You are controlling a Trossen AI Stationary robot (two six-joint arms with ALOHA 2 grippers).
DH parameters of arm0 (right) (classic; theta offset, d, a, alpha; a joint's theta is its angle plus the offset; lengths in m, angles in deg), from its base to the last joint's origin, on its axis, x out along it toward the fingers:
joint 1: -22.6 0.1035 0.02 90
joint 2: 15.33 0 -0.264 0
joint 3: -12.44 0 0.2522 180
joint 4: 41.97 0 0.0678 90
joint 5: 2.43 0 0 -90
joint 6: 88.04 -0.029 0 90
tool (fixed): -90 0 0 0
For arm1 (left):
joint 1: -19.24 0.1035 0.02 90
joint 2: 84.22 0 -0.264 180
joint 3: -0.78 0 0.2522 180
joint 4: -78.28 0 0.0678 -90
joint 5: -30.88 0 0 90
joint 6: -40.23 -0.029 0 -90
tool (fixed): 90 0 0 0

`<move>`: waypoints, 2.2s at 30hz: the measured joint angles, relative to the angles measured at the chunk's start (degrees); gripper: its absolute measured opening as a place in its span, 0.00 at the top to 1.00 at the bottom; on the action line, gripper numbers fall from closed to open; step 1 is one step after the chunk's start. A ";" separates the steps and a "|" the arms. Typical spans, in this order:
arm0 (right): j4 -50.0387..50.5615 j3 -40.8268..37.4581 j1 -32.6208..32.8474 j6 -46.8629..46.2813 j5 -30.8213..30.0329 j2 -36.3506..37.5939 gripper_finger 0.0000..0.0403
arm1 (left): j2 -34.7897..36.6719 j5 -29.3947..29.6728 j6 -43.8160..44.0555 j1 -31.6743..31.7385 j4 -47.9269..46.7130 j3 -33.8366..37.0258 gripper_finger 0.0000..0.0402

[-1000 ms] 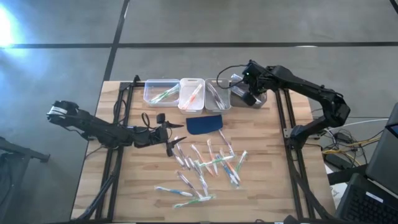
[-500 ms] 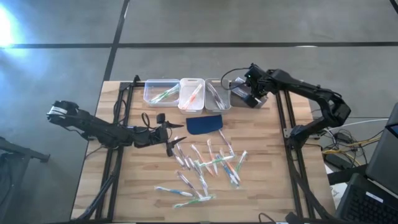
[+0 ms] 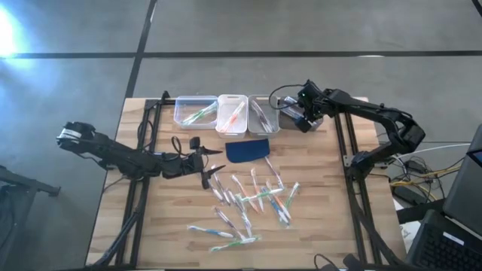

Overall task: Pick & Place Toothbrushes
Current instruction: Put the blue toothbrush into the transparent black bin

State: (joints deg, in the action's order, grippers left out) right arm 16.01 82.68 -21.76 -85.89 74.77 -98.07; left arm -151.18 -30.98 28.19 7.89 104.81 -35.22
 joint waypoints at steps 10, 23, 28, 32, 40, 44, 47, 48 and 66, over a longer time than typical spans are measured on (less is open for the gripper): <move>-5.59 -2.64 0.02 1.30 1.26 0.02 0.96 | 0.00 0.00 0.00 0.04 0.00 0.00 0.39; -7.14 -3.12 -1.79 2.89 1.89 0.02 0.96 | 0.00 0.00 0.00 0.09 0.04 0.02 0.39; -7.38 -3.16 -2.21 2.54 3.48 -1.61 0.96 | 0.00 0.00 0.00 0.13 0.04 0.02 0.39; -7.60 -3.06 -2.16 2.80 3.58 -5.67 0.96 | 0.00 0.00 0.00 0.13 0.04 0.02 0.39; -7.74 -2.49 -2.91 4.10 2.32 -10.47 0.96 | 0.00 -0.01 0.00 0.26 0.02 0.02 0.39; -8.06 -2.49 -3.47 4.39 2.33 -11.31 0.96 | 0.00 0.00 0.00 0.52 0.02 0.02 0.39; -9.12 -2.49 -3.56 4.49 2.35 -11.41 0.96 | 0.00 0.00 0.00 0.55 0.02 0.02 0.39; -9.27 -2.49 -3.56 4.50 2.36 -11.41 0.96 | 0.00 0.00 0.00 0.55 0.02 0.02 0.39; -10.40 -2.49 -3.56 5.54 2.40 -11.50 0.93 | 0.00 0.00 0.00 0.55 0.02 0.02 0.39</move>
State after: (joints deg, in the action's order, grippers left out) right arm 5.61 80.20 -25.32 -80.35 77.18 -109.57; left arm -151.18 -30.98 28.19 8.44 104.83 -35.19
